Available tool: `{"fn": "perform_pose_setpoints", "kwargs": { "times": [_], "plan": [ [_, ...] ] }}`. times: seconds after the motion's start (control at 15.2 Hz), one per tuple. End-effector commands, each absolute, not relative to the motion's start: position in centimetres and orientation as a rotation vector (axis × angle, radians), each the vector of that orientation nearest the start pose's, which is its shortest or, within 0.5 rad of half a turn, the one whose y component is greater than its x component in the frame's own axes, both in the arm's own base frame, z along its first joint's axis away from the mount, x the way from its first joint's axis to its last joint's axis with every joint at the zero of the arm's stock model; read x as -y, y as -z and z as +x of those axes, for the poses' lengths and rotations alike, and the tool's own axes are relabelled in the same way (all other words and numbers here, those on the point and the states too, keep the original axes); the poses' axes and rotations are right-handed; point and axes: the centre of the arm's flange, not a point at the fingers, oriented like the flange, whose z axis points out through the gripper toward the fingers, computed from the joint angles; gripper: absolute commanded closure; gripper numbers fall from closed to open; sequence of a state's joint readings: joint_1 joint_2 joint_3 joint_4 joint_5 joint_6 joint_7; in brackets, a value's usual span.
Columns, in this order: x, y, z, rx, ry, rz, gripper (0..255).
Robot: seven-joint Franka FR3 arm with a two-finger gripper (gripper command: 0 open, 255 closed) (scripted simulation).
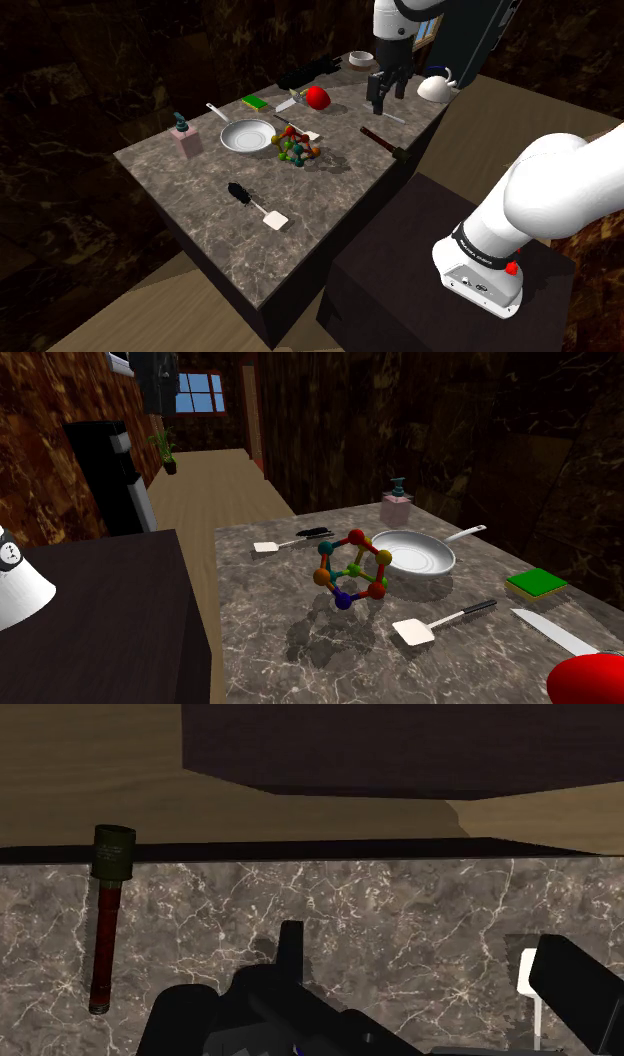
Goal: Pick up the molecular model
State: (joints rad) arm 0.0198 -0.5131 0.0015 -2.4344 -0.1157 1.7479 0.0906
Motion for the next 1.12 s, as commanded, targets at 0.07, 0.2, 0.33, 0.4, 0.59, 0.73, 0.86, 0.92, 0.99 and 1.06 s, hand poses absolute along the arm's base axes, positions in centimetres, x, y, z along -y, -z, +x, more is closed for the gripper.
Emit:
{"fn": "perform_pose_setpoints", "kwargs": {
  "times": [0.07, 0.2, 0.33, 0.4, 0.59, 0.73, 0.86, 0.92, 0.99, 1.06],
  "plan": [
    [0.3, -45.0, 40.4, -0.062, -0.25, -3.262, 0],
    [0.1, -43.4, 42.4, -0.061, -0.237, -3.269, 0],
    [0.0, -41.9, 44.4, -0.06, -0.224, -3.276, 0],
    [0.0, -41.1, 45.4, -0.059, -0.218, -3.28, 0],
    [-0.2, -38.7, 48.4, -0.058, -0.199, -3.29, 0],
    [-0.3, -37.2, 50.4, -0.057, -0.186, -3.297, 0],
    [-0.4, -35.7, 52.5, -0.056, -0.173, -3.303, 0],
    [-0.5, -35.0, 53.5, -0.055, -0.166, -3.307, 0],
    [-0.5, -34.2, 54.5, -0.055, -0.16, -3.31, 0],
    [-0.5, -33.5, 55.6, -0.054, -0.153, -3.313, 0]
  ]
}}
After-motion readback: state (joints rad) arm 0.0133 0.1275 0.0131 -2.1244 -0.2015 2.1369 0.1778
